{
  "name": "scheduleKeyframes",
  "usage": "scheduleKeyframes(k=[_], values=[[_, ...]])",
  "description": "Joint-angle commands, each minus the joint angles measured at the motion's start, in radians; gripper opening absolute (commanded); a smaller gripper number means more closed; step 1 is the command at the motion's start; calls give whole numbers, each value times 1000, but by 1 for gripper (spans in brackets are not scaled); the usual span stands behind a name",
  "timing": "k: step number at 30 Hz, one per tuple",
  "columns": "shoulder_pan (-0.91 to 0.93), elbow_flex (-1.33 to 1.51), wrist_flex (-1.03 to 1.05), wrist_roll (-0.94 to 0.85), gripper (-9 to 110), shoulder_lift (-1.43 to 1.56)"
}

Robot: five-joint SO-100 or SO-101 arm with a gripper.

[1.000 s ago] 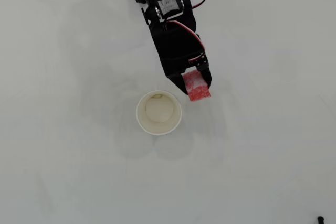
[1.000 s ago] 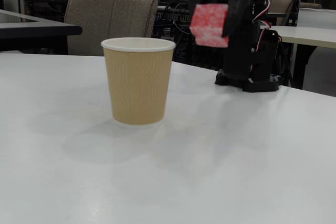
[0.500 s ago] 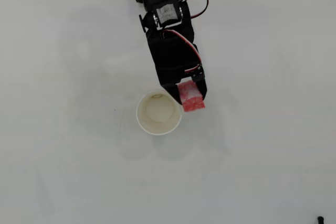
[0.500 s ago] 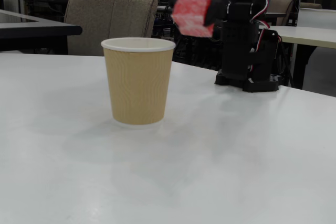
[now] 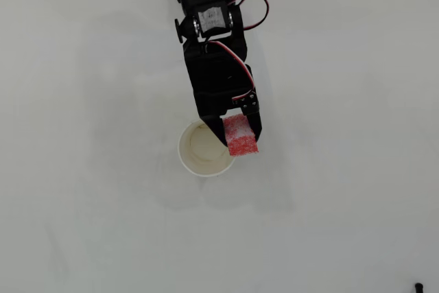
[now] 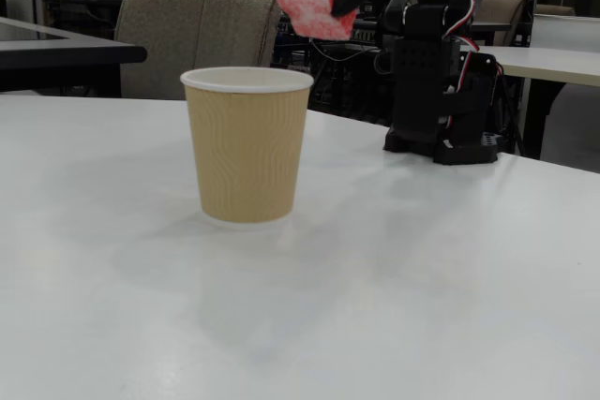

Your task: Grasp a red cube and put it in the cup.

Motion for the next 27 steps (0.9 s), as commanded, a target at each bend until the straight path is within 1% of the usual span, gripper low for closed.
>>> scheduleKeyframes(k=[1, 17, 24, 27], values=[[29, -98, -28, -15, 4, 0], [164, -103, -21, -35, 4, 5], [175, -87, -18, -37, 4, 18], [175, -78, -15, -37, 12, 25]])
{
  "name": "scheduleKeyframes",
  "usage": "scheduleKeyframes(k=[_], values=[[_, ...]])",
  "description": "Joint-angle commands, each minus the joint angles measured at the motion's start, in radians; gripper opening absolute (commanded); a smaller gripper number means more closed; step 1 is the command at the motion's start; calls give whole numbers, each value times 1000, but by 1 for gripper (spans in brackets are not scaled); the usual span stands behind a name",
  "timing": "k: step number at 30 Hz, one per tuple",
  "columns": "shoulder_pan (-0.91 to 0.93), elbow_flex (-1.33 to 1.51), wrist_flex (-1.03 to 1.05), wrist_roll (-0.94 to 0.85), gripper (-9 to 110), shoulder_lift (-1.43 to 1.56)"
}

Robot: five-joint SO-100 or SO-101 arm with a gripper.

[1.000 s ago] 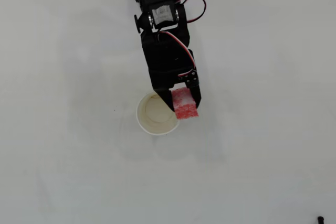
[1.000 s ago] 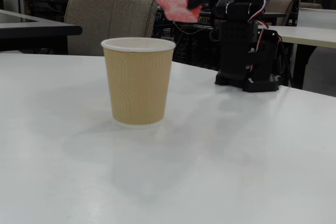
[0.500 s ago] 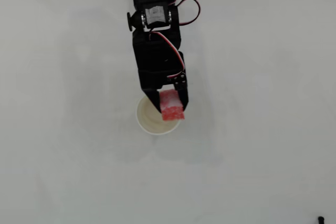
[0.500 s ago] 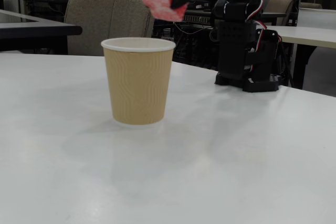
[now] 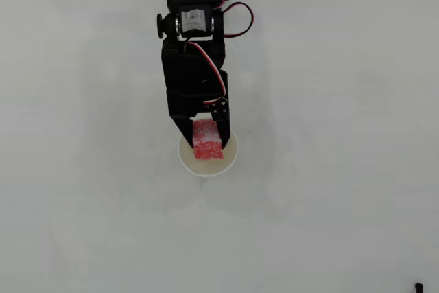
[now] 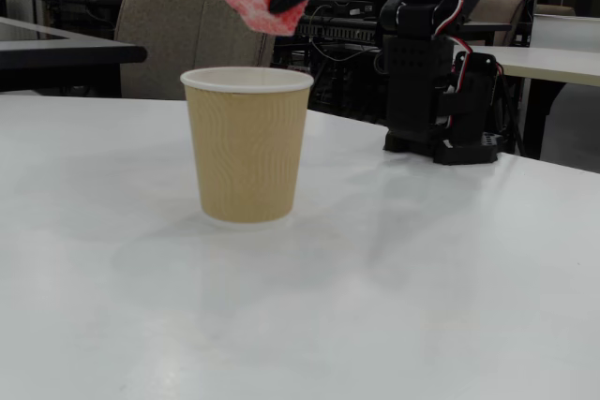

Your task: Grasp a red cube and put it in the cup.

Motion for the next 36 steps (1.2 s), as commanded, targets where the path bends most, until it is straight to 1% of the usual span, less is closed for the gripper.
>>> scheduleKeyframes(k=[1, 3, 7, 10, 20, 29, 32, 33, 36], values=[[0, -74, -15, -14, 13, 28], [2, -67, -9, -14, 20, 34], [5, -66, 5, -14, 28, 37], [8, -64, 5, -15, 32, 37], [6, -28, 60, -15, 32, 84], [-25, -3, 216, -6, 31, 146], [-40, -3, 264, -3, 30, 169], [-44, -3, 279, -2, 26, 175], [-61, -3, 319, 14, 9, 193]])
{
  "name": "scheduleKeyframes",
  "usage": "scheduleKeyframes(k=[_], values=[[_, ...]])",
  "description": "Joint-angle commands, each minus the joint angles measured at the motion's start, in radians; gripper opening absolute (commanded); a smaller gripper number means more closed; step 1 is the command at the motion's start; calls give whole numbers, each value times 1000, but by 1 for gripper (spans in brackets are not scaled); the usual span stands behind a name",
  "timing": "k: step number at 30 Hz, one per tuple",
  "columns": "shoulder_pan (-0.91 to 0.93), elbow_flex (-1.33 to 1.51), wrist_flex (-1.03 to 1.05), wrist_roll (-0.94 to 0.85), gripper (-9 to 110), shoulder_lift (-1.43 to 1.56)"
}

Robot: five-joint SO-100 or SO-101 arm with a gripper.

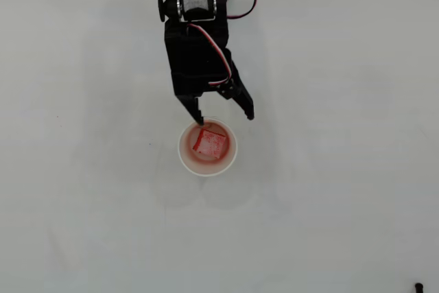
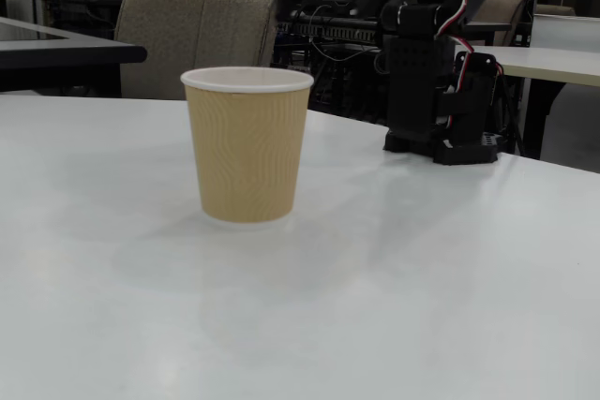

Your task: Grasp a red cube and put it in the cup.

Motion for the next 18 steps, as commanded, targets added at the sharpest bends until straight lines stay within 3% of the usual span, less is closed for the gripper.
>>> scheduleKeyframes(k=[1, 10, 15, 18], values=[[-18, -9, 41, 26, 5, 40], [-109, 32, 69, 253, 0, 103], [-170, 84, 91, 534, 0, 166], [-178, 123, 89, 796, 0, 196]])
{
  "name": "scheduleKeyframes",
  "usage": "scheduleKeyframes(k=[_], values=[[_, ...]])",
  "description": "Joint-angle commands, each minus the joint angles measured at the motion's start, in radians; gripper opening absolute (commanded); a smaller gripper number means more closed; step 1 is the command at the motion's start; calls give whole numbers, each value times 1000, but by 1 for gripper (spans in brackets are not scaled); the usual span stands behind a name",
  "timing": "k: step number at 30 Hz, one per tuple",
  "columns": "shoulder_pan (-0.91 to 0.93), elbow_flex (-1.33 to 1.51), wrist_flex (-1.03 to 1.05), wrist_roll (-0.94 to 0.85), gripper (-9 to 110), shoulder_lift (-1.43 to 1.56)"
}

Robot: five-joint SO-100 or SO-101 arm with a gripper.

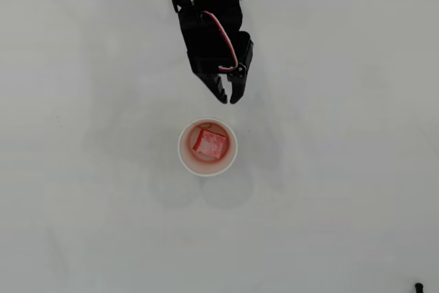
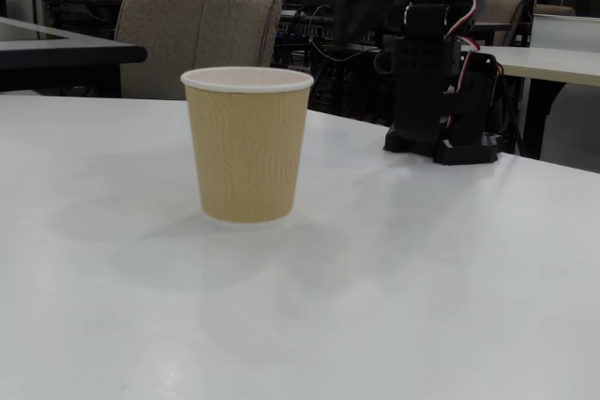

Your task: Grasp a red cube and put it in the cup.

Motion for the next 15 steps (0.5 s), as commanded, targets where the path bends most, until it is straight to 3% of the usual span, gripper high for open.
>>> scheduleKeyframes(k=[1, 5, 15], values=[[-11, 20, -3, 367, 0, 44], [-51, 115, 12, 561, 0, 112], [-152, 307, -57, 850, 0, 219]])
